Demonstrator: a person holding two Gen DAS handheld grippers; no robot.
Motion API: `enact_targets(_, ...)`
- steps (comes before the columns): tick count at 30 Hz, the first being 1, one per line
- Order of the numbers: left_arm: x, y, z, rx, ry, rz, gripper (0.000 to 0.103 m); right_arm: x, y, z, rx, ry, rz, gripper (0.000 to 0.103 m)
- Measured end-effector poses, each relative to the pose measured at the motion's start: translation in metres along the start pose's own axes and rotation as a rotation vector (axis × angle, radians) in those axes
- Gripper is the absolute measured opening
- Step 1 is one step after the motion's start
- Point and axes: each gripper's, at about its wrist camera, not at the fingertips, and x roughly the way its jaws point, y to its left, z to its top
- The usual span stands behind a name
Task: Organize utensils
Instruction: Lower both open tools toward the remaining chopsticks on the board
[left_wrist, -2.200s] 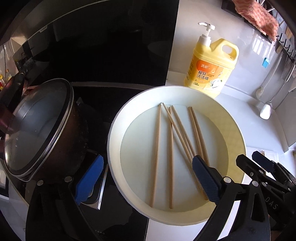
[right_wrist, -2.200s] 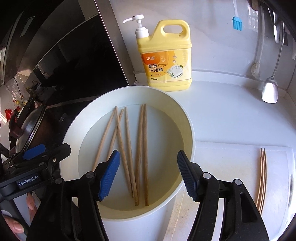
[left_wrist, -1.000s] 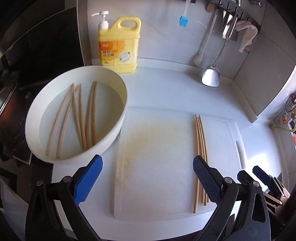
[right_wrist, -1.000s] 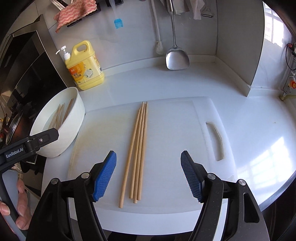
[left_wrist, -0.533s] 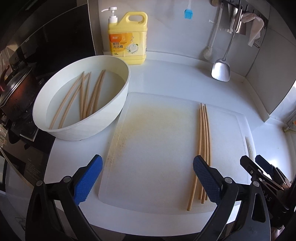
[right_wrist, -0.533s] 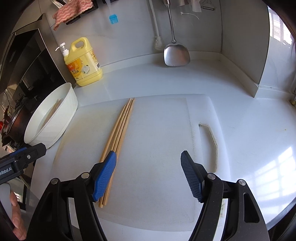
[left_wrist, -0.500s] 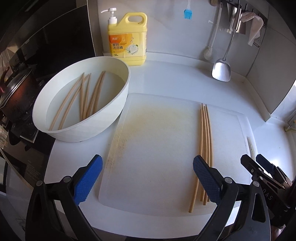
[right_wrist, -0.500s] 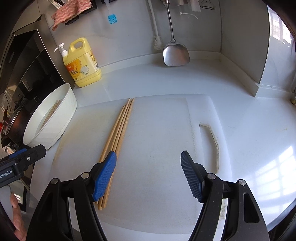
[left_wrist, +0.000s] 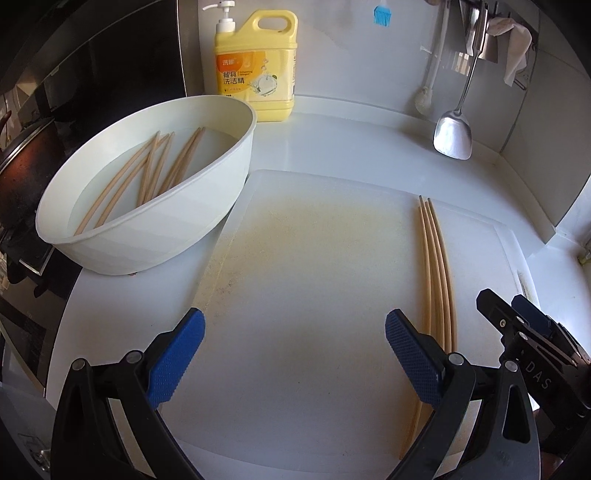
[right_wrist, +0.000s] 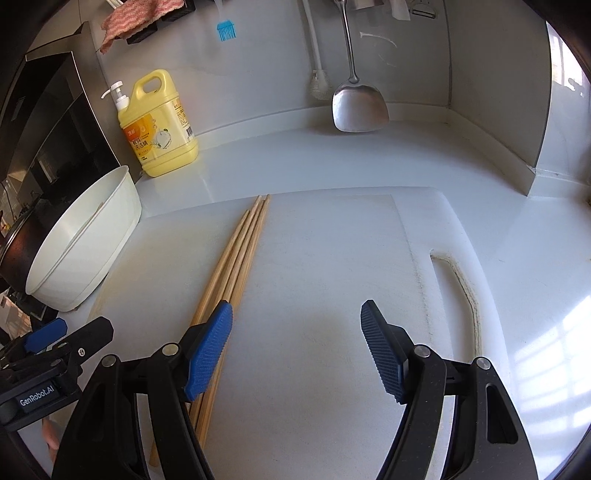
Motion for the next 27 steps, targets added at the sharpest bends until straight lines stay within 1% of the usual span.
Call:
enact_targets(4, -0.001, 0.000, 0.000, -0.005, -0.014, -0.001, 0.096, 0.005, 0.007, -0.001, -0.018, 0.023, -0.001, 0.069)
enact_targets(8, -0.001, 0.001, -0.001, -0.008, -0.011, -0.001, 0.096, 0.007, 0.011, -0.002, -0.032, 0.028, -0.002, 0.069)
enact_targets(21, 0.000, 0.001, -0.003, -0.013, -0.002, -0.007, 0.097, 0.013, 0.022, -0.005, -0.103, 0.043, -0.050, 0.069)
enact_targets(23, 0.000, -0.001, -0.003, -0.010, -0.003, -0.008, 0.096, 0.012, 0.024, -0.006, -0.123, 0.038, -0.064, 0.069)
enact_targets(27, 0.001, -0.005, -0.003, -0.001, -0.002, -0.015, 0.097, 0.007, 0.026, -0.007, -0.183, 0.016, -0.133, 0.069)
